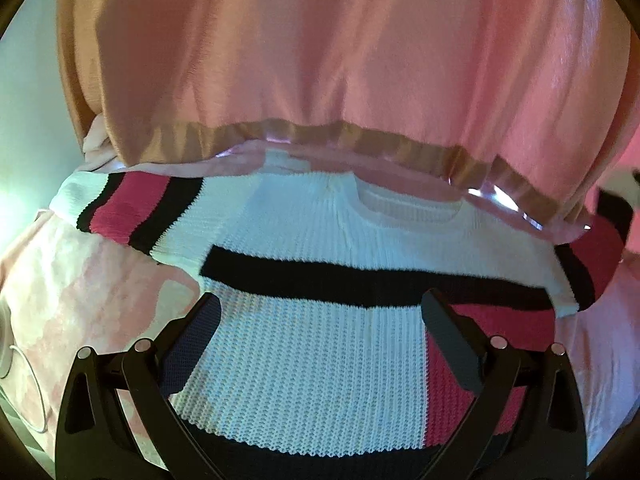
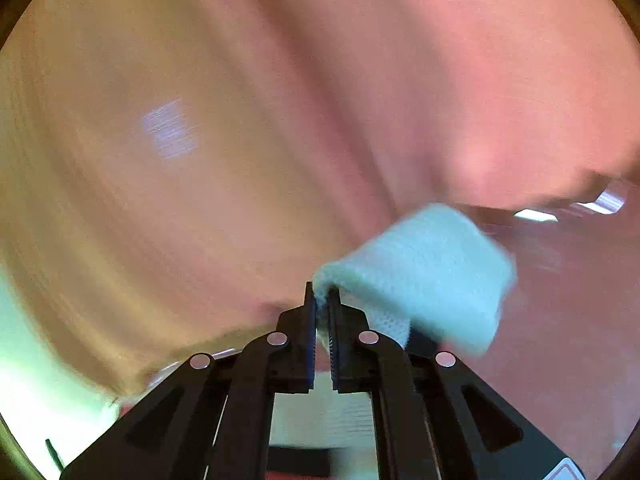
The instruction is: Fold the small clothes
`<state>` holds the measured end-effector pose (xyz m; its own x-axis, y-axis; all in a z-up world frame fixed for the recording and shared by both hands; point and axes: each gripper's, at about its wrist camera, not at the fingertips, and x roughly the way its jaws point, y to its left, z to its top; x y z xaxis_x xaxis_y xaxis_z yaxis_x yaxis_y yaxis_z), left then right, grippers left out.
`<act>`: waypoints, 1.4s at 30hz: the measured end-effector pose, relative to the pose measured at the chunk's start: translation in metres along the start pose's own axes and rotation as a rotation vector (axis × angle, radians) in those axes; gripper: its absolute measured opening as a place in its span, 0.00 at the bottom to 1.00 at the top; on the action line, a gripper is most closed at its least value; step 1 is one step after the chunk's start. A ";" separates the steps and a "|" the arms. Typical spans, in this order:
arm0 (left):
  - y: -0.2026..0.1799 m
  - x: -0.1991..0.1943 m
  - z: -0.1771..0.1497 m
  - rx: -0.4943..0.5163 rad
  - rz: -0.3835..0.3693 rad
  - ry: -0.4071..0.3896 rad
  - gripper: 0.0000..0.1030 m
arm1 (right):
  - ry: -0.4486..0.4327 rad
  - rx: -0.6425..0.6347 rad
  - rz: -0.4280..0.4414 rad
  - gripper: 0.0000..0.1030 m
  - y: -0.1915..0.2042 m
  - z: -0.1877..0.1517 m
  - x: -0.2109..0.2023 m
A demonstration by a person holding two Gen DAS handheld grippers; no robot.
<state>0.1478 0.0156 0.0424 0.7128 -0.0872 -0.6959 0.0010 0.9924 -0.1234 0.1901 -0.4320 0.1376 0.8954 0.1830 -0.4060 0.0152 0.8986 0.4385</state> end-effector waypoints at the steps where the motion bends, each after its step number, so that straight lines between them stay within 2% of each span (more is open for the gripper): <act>1: 0.003 -0.002 0.002 -0.009 -0.002 -0.008 0.95 | 0.036 -0.036 0.053 0.05 0.031 -0.008 0.015; 4: 0.014 -0.008 0.006 -0.037 -0.019 -0.022 0.95 | 0.204 -0.159 0.175 0.06 0.125 -0.062 0.082; 7: 0.027 -0.008 0.010 -0.063 -0.039 -0.025 0.95 | 0.394 -0.228 0.225 0.11 0.176 -0.135 0.139; 8: 0.032 -0.006 0.012 -0.074 -0.041 -0.022 0.95 | 0.449 -0.261 0.214 0.11 0.189 -0.158 0.154; 10: 0.041 -0.001 0.016 -0.093 -0.069 -0.007 0.95 | 0.484 -0.333 0.178 0.11 0.202 -0.183 0.163; 12: 0.049 0.009 0.021 -0.118 -0.110 0.028 0.95 | 0.450 -0.406 0.136 0.12 0.204 -0.180 0.150; 14: 0.055 0.022 0.025 -0.130 -0.112 0.059 0.95 | 0.401 -0.453 0.031 0.27 0.194 -0.173 0.122; 15: 0.056 0.028 0.024 -0.130 -0.109 0.071 0.95 | 0.376 -0.468 -0.029 0.46 0.182 -0.168 0.106; 16: 0.056 0.035 0.024 -0.129 -0.107 0.093 0.95 | 0.343 -0.463 -0.104 0.55 0.163 -0.161 0.087; 18: 0.058 0.059 0.021 -0.165 -0.139 0.178 0.95 | 0.338 -0.424 -0.207 0.56 0.128 -0.153 0.065; 21: 0.055 0.094 0.012 -0.246 -0.198 0.299 0.95 | 0.389 -0.376 -0.383 0.56 0.067 -0.153 0.054; 23: 0.050 0.109 0.009 -0.275 -0.216 0.317 0.95 | 0.451 -0.315 -0.407 0.56 0.026 -0.156 0.054; 26: 0.037 0.128 0.007 -0.283 -0.222 0.329 0.93 | 0.507 -0.312 -0.392 0.56 0.000 -0.168 0.059; 27: 0.032 0.135 0.006 -0.288 -0.224 0.338 0.86 | 0.509 -0.331 -0.395 0.56 -0.004 -0.172 0.060; 28: 0.030 0.140 0.004 -0.292 -0.230 0.349 0.70 | 0.510 -0.349 -0.402 0.56 -0.006 -0.178 0.062; 29: 0.025 0.149 0.003 -0.291 -0.241 0.370 0.60 | 0.519 -0.353 -0.397 0.56 -0.010 -0.182 0.067; 30: 0.021 0.154 0.003 -0.269 -0.225 0.370 0.47 | 0.523 -0.345 -0.387 0.56 -0.011 -0.185 0.072; 31: 0.016 0.154 0.005 -0.222 -0.176 0.343 0.33 | 0.528 -0.336 -0.372 0.56 -0.010 -0.187 0.078; 32: 0.012 0.154 0.006 -0.192 -0.170 0.326 0.23 | 0.531 -0.341 -0.356 0.55 -0.010 -0.190 0.086; 33: 0.010 0.152 0.009 -0.168 -0.185 0.320 0.08 | 0.533 -0.357 -0.343 0.42 -0.009 -0.192 0.092; 34: 0.011 0.151 0.013 -0.168 -0.199 0.314 0.08 | 0.536 -0.381 -0.352 0.13 -0.005 -0.194 0.100; 35: 0.014 0.144 0.020 -0.178 -0.221 0.279 0.08 | 0.520 -0.379 -0.356 0.13 -0.003 -0.192 0.103; 37: 0.021 0.133 0.033 -0.185 -0.242 0.213 0.07 | 0.433 -0.312 -0.311 0.12 0.007 -0.173 0.094; 39: 0.030 0.126 0.042 -0.192 -0.234 0.160 0.07 | 0.348 -0.262 -0.289 0.11 0.013 -0.152 0.079; 40: 0.033 0.128 0.043 -0.188 -0.216 0.149 0.07 | 0.337 -0.263 -0.297 0.11 0.012 -0.151 0.077; 41: 0.037 0.136 0.040 -0.178 -0.179 0.158 0.07 | 0.371 -0.271 -0.336 0.11 0.004 -0.157 0.082; 42: 0.040 0.146 0.036 -0.175 -0.166 0.182 0.08 | 0.444 -0.270 -0.377 0.11 -0.010 -0.170 0.092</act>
<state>0.2767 0.0455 -0.0385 0.5756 -0.2772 -0.7693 -0.0248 0.9345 -0.3552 0.1972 -0.3562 -0.0403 0.5798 -0.0696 -0.8118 0.1286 0.9917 0.0068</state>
